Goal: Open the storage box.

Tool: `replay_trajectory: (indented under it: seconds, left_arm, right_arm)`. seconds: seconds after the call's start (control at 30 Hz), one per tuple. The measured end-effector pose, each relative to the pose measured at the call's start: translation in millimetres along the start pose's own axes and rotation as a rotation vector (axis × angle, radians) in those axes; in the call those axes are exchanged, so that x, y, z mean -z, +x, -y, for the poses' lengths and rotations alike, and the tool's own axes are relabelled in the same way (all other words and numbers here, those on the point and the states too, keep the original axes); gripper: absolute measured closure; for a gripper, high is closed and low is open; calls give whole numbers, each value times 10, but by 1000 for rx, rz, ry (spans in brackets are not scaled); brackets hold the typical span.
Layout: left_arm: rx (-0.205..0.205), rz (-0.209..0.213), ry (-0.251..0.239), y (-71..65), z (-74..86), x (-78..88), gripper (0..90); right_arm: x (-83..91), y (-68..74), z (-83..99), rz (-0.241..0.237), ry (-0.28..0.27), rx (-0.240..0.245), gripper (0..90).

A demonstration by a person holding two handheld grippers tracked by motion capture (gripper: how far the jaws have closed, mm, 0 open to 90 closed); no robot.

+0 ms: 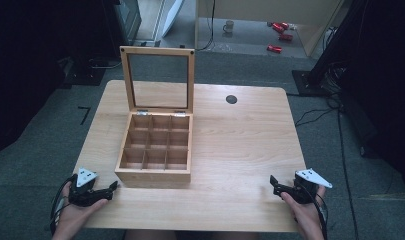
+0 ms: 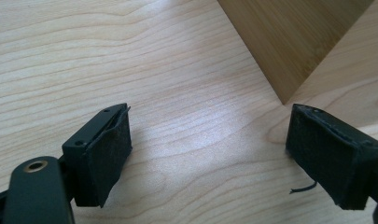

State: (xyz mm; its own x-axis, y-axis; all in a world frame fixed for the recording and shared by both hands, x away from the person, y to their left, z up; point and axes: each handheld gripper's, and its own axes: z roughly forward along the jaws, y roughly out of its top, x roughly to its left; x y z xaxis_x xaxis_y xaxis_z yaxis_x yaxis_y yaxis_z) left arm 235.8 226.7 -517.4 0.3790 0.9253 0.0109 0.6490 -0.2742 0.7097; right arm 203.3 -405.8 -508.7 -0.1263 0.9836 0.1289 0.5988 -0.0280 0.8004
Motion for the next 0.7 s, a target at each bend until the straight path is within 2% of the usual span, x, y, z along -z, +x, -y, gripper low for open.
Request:
replay_trajectory:
  seconds: [0.17,0.2,0.43,0.7]
  left_arm:
    - [0,0,0,4,1,2,151]
    - [1,0,-1,3,1,2,151]
    - [1,-1,-1,1,2,2,152]
    - [1,-1,-2,4,5,5,157]
  right_arm:
    - [47,-37,82,35,42,1,5]
    - [50,-49,112,53,58,13,5]
    - [73,-51,204,91,101,39,5]
    - [29,-16,240,105,140,50,5]
